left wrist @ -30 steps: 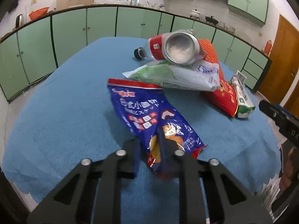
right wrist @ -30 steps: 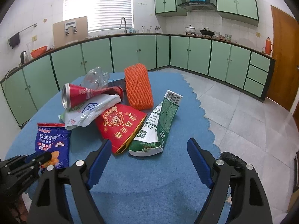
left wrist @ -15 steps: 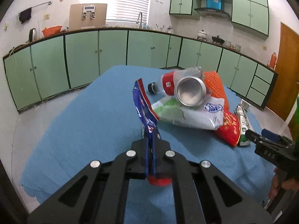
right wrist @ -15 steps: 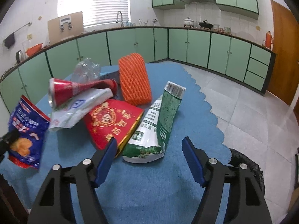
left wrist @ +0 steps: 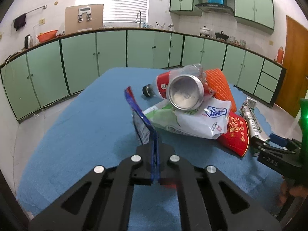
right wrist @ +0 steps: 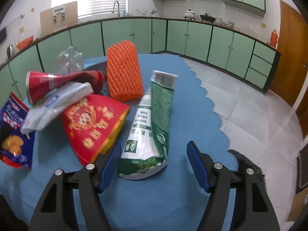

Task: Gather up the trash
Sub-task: 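Grasp the blue snack bag with the left tool while the right grasps the milk pouch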

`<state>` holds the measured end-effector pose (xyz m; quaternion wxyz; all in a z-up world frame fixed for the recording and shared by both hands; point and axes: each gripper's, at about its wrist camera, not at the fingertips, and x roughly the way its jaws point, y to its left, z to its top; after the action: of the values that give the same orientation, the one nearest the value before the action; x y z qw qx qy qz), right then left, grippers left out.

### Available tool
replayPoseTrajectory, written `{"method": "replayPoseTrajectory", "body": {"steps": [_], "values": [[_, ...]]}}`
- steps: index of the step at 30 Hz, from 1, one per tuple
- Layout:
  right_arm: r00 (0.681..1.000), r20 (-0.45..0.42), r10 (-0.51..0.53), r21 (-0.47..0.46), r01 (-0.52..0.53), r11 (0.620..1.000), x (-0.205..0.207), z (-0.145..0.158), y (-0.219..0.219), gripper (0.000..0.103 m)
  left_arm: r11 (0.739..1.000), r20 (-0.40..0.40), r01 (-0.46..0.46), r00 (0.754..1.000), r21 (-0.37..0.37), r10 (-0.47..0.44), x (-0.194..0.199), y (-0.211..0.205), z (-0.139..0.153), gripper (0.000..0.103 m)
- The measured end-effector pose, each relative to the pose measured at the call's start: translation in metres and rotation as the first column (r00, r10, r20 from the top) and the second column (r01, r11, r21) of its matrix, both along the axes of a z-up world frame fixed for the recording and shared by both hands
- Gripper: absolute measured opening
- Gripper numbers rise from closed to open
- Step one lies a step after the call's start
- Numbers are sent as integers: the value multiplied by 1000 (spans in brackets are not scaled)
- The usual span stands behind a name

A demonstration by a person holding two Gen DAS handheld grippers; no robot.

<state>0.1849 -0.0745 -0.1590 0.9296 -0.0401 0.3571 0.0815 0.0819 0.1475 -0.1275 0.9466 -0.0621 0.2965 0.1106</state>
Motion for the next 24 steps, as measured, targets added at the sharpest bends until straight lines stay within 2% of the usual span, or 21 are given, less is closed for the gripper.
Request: {"method": "replayPoseTrajectory", "body": {"steps": [4,6,9,11,12,13,14,15,18,24], "values": [[999,-15,-31,-13,30,999,-1,-1,-12,69,1000,-37,-2,999,-19,1,4,-4,-12,18],[999,-14,-36,-1,36,999,3,-1,-15,69,1000,-58,-1,998,-26,-1,6,-5,-18,28],[999,-23,-23,8,23,1000,12,-2,-13,71,998,-89,-11,996,-62,5,10,-1,-26,34],[999,-27,-19,4,20,1000,17,-4,-11,71,996,-102,-25,995,-82,16,12,3,-31,33],[999,-38,-13,12,13,1000,20,-5,-10,70,995,-106,-27,994,-91,18,13,5,-33,32],[999,-49,-6,21,7,1000,21,-7,-11,61,994,-110,-28,994,-103,17,15,8,-35,30],[998,-61,0,27,1,1000,22,-9,-11,51,993,-112,-33,994,-112,20,15,10,-37,21],[998,-59,8,32,-6,999,22,-9,-11,47,992,-108,-35,994,-122,22,15,12,-37,17],[998,-54,24,21,-23,1000,19,-7,-9,47,992,-86,-40,996,-122,29,13,13,-34,5],[999,-7,34,21,-34,999,2,6,-11,46,995,-19,-58,998,-76,56,-6,14,-9,1]]}}
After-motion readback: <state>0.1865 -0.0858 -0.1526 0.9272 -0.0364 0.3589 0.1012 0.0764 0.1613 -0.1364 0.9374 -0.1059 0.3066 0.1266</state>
